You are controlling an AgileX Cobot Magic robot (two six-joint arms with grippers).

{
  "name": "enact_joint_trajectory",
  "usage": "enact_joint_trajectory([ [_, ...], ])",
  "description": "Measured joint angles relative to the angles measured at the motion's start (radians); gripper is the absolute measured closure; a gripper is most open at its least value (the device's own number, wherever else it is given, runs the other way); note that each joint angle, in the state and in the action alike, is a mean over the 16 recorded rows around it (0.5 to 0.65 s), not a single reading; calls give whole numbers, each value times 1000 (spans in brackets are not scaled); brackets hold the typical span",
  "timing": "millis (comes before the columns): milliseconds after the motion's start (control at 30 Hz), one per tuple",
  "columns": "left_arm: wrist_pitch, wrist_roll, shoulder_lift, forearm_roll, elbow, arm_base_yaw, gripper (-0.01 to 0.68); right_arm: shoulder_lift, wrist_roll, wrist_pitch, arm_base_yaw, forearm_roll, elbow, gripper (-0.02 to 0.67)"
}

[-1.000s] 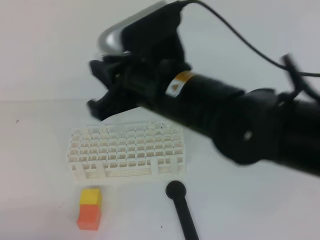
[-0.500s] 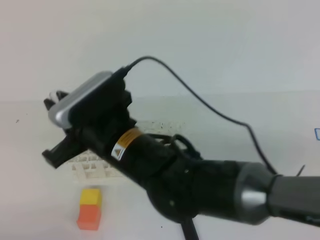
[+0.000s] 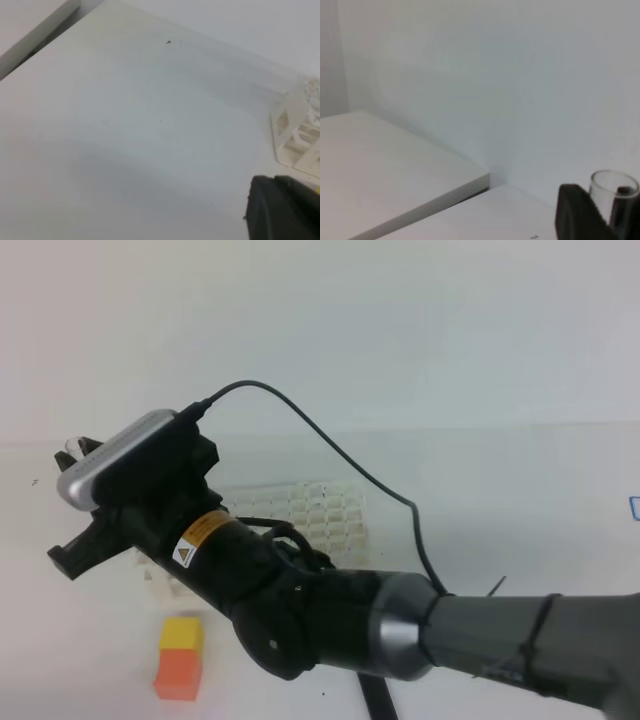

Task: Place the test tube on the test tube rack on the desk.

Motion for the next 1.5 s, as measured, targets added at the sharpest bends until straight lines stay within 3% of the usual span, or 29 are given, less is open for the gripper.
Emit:
enact_joint_trajectory([
  [333,0,1,0,2,0,-5,674,88,-19,-5,-13,5,-64,525],
  [900,-1,6,-1,5,2,-106,674,123,-47,-39,-27,26,-73,525],
  [1500,2,8,1,5,0,-109,674,128,-76,-49,-26,44,-74,525],
])
